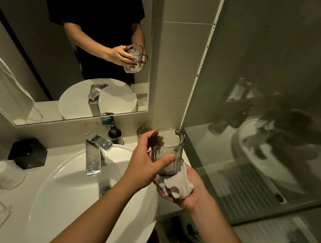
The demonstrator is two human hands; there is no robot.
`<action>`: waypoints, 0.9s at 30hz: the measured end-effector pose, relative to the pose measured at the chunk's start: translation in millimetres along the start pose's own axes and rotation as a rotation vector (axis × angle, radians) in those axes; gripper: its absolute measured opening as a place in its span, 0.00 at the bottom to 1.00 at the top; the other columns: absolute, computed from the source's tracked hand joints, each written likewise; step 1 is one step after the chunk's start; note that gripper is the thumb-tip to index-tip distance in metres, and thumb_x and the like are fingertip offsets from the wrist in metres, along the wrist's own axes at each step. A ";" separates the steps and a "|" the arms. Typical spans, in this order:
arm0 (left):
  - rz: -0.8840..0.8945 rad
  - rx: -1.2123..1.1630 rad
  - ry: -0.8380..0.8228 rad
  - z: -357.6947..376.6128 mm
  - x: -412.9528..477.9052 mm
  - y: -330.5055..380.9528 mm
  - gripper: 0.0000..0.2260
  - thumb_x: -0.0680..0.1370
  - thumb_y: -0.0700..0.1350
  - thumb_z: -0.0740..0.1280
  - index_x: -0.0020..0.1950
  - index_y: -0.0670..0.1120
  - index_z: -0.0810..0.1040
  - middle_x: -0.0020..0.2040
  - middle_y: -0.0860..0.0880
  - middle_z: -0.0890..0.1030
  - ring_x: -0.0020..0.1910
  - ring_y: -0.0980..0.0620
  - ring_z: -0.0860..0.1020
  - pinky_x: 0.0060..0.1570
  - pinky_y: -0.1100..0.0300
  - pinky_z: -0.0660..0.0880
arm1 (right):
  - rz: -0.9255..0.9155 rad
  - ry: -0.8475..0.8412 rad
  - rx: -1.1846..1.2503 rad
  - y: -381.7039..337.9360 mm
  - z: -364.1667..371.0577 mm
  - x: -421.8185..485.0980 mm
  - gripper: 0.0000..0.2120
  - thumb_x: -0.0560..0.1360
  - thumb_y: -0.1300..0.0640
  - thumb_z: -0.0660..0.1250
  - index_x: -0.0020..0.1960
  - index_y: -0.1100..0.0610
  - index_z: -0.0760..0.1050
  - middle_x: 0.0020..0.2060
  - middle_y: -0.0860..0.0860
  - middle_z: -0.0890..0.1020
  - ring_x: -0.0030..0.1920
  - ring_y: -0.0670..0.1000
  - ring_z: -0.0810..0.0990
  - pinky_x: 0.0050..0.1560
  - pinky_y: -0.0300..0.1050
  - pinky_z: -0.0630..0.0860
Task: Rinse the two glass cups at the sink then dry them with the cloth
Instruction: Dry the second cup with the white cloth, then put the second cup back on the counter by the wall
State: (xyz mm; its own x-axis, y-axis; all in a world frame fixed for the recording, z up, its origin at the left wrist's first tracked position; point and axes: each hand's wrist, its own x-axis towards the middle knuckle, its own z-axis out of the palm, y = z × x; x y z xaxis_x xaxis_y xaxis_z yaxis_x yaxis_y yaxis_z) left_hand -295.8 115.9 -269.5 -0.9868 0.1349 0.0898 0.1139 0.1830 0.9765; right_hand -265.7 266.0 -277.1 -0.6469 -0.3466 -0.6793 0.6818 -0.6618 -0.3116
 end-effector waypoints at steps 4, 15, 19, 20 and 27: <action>-0.025 0.090 -0.029 5.4 20.3 -13.6 0.37 0.67 0.57 0.80 0.71 0.55 0.67 0.63 0.57 0.78 0.64 0.59 0.77 0.66 0.60 0.75 | 0.035 -0.037 -0.070 -13.4 -29.5 7.7 0.26 0.81 0.41 0.64 0.65 0.62 0.81 0.58 0.63 0.82 0.50 0.61 0.85 0.43 0.57 0.85; -0.095 0.299 -0.156 21.8 66.3 -61.1 0.38 0.65 0.47 0.80 0.68 0.58 0.62 0.60 0.60 0.74 0.59 0.64 0.75 0.56 0.79 0.66 | -0.560 0.672 -1.750 -36.2 -150.2 121.3 0.24 0.84 0.46 0.61 0.78 0.50 0.67 0.76 0.50 0.73 0.71 0.54 0.71 0.69 0.51 0.71; -0.109 0.360 -0.209 21.5 91.7 -75.5 0.36 0.64 0.45 0.79 0.66 0.56 0.63 0.59 0.55 0.77 0.56 0.63 0.77 0.53 0.78 0.67 | -0.368 0.529 -1.841 -53.3 -135.8 124.7 0.38 0.81 0.43 0.66 0.84 0.47 0.51 0.83 0.44 0.57 0.82 0.52 0.56 0.78 0.55 0.58; -0.115 0.373 -0.215 19.9 98.4 -77.1 0.36 0.63 0.46 0.78 0.66 0.56 0.64 0.59 0.55 0.77 0.56 0.61 0.77 0.53 0.78 0.67 | -0.444 0.537 -1.799 -67.0 -123.7 120.5 0.41 0.79 0.44 0.69 0.84 0.47 0.50 0.83 0.44 0.57 0.82 0.51 0.55 0.79 0.55 0.57; -0.100 0.443 -0.316 10.6 146.5 -81.4 0.40 0.62 0.48 0.79 0.71 0.54 0.68 0.65 0.53 0.76 0.64 0.55 0.75 0.67 0.57 0.73 | -0.678 0.193 -2.049 -165.9 -30.6 105.4 0.54 0.67 0.44 0.80 0.83 0.44 0.52 0.81 0.40 0.58 0.83 0.45 0.51 0.79 0.48 0.50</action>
State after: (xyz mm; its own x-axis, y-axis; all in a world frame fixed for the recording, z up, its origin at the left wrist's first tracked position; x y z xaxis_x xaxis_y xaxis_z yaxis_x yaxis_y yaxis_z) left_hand -448.4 131.1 -337.9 -0.9205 0.3687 -0.1291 0.1258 0.5928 0.7955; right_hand -436.5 359.6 -317.3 -0.9388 -0.2891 -0.1872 -0.1747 0.8682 -0.4645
